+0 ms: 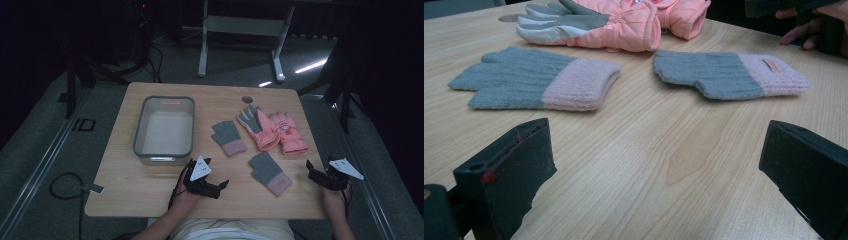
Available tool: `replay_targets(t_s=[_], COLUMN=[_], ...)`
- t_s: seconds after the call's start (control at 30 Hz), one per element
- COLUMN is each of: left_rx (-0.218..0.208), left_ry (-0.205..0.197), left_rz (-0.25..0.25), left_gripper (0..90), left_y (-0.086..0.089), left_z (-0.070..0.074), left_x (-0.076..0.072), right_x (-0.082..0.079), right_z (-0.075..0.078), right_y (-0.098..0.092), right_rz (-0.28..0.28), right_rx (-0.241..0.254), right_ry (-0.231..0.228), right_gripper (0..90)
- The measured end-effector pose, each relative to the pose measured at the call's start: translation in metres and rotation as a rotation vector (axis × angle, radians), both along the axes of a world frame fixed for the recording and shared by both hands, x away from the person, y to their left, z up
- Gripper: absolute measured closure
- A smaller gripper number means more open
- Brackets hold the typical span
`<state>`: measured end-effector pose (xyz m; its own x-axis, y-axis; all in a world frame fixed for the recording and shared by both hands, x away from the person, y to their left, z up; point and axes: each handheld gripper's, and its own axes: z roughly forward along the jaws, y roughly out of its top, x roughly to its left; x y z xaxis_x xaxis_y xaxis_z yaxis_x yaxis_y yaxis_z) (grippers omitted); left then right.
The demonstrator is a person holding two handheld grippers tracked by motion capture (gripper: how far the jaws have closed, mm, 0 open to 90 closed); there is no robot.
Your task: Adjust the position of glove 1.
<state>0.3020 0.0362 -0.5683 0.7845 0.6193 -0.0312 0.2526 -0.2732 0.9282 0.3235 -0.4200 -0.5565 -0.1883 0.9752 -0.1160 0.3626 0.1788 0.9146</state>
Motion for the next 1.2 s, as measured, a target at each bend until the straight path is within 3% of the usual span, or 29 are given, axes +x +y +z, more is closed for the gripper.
replay_targets(t_s=[0.3, 0.6, 0.83, 1.03, 1.2], left_rx=[0.020, 0.029, 0.010, 0.012, 0.014], left_ry=[-0.020, -0.021, -0.003, -0.005, -0.008], left_rz=[0.002, -0.009, -0.006, -0.008, -0.009], left_gripper=[0.7, 0.6, 0.7, 0.7, 0.7], left_y=[-0.002, -0.003, -0.001, -0.002, -0.002], left_z=[0.000, 0.000, 0.000, 0.000, 0.000], left_x=[-0.002, -0.003, -0.001, -0.002, -0.002], right_x=[0.002, 0.001, 0.006, 0.010, 0.009], right_z=[0.000, -0.001, -0.001, -0.001, 0.004], right_y=[-0.002, 0.003, 0.005, 0.003, 0.003], right_rz=[-0.017, -0.026, -0.048, -0.033, -0.026], right_rx=[0.006, -0.047, -0.068, -0.034, -0.003], right_ry=[0.024, 0.025, 0.076, 0.142, 0.158], right_gripper=[14.1, 13.9, 13.2, 13.1, 13.1])
